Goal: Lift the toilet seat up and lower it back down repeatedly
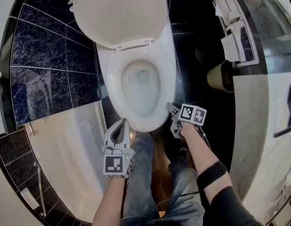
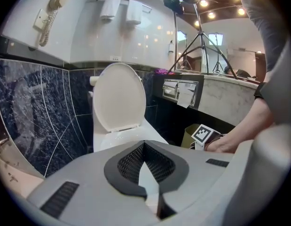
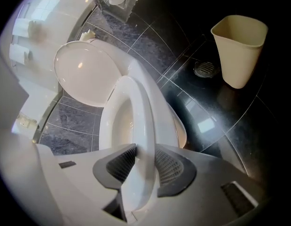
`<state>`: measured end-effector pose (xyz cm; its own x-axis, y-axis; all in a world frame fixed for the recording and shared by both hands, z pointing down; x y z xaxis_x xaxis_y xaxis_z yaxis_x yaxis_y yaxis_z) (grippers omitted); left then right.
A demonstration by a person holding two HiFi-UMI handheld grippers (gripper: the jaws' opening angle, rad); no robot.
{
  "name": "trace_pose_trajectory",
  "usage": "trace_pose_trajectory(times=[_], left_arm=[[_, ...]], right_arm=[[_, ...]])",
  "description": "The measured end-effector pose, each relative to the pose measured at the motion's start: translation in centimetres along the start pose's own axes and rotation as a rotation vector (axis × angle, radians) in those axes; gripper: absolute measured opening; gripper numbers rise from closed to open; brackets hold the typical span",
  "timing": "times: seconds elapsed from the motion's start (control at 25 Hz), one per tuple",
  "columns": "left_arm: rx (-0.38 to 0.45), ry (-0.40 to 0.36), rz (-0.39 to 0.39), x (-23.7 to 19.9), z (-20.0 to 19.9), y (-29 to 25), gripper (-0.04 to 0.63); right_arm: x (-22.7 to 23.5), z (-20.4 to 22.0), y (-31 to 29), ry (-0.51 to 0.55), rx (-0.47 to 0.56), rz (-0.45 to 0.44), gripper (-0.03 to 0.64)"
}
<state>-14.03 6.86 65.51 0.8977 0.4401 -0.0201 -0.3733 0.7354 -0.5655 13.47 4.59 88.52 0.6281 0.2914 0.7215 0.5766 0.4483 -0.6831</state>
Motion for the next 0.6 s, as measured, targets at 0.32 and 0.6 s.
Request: trace_pose_trajectory(times=[0.32,0.6], left_arm=[[-0.016,0.018,0.002,0.6,1.0,-0.1,-0.009],[-0.020,-0.006,0.029,0.6,2.1,0.4,-0.009]], right_arm=[[-0.4,-0.4,0.6,-0.018,-0.013,0.023,0.109],[-1.0,-0.6,1.4,-0.024,-0.012,0.012,0.100]])
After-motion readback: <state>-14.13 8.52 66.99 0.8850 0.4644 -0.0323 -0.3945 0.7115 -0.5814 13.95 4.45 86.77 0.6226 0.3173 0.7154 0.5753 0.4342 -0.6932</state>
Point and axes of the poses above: the fingertips, and each gripper's own axes: y backward along the fingers, x to its right, z out of its underside, the point moved 10 cm from there along y, backward along the fingers, and after that the axes turned 2 degrees about -z, right-handed, at the moved point
